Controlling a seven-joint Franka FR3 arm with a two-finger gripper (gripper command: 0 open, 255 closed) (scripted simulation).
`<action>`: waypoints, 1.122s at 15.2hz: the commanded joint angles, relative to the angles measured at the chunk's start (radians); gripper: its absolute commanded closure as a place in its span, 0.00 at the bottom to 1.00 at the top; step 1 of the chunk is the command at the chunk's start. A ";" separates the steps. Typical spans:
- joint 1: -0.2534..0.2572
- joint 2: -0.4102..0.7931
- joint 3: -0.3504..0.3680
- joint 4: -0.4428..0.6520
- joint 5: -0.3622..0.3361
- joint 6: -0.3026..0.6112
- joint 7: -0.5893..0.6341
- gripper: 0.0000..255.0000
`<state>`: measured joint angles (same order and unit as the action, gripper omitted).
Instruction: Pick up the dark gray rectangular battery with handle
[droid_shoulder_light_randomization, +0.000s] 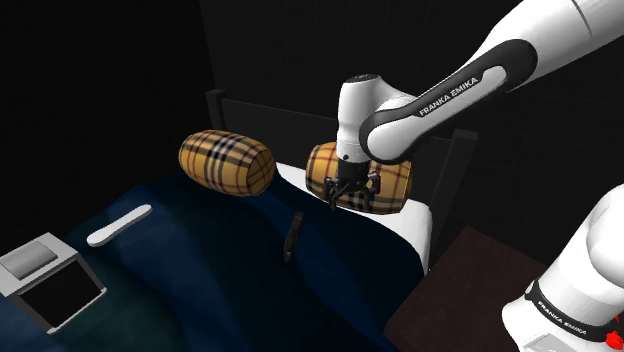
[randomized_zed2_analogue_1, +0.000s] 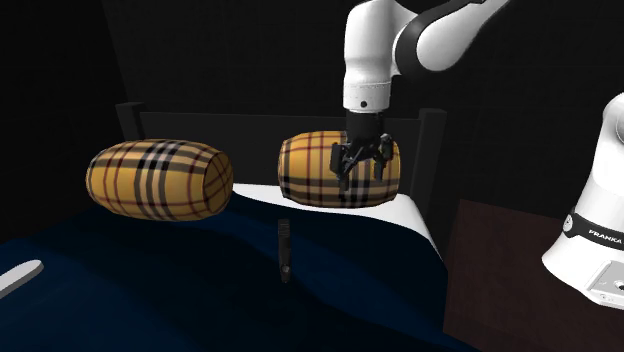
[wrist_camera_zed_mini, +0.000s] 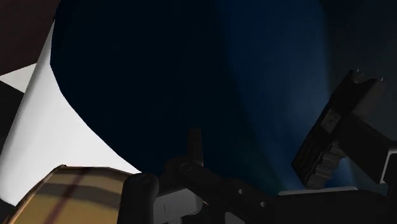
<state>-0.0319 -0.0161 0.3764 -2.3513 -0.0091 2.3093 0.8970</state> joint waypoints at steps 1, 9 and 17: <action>0.004 0.076 0.007 0.050 -0.043 0.026 0.086 0.00; 0.087 0.407 -0.055 0.302 -0.217 0.101 0.384 0.00; 0.186 0.716 -0.150 0.639 -0.277 0.090 0.564 0.00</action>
<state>0.1409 0.6654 0.2370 -1.7524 -0.2820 2.4023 1.4375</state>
